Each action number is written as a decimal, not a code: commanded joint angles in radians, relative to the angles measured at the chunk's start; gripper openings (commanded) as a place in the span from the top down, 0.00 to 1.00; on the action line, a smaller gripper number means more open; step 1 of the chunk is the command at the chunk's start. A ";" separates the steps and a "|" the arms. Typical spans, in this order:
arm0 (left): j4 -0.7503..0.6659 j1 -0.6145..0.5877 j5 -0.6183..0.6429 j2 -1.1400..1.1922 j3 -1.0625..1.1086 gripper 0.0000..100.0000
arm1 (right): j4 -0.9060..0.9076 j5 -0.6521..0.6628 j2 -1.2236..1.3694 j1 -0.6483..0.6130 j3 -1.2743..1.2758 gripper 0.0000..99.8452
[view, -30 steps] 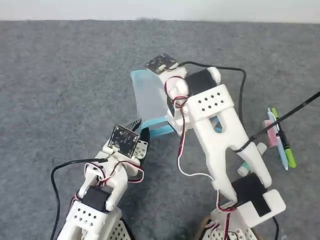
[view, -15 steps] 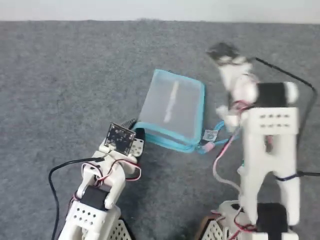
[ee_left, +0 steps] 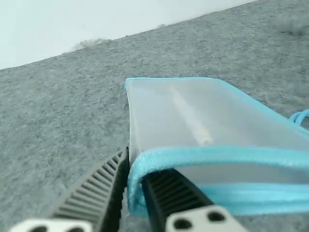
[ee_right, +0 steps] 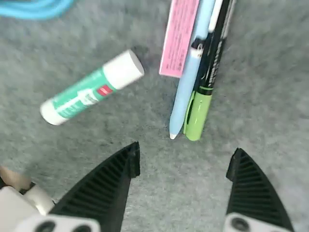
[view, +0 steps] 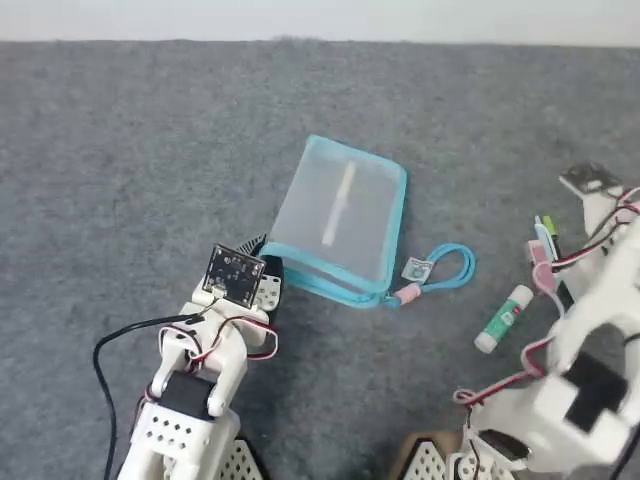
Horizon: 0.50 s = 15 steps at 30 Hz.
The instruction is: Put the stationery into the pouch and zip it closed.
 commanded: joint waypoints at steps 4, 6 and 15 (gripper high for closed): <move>-0.003 -0.003 0.002 -0.015 -0.012 0.99 | -0.021 0.115 0.176 0.027 -0.161 0.81; -0.003 -0.003 0.002 -0.015 -0.012 0.99 | -0.021 0.118 0.228 0.042 -0.207 0.81; -0.003 -0.002 0.002 -0.014 -0.012 0.99 | -0.070 0.120 0.367 0.079 -0.298 0.81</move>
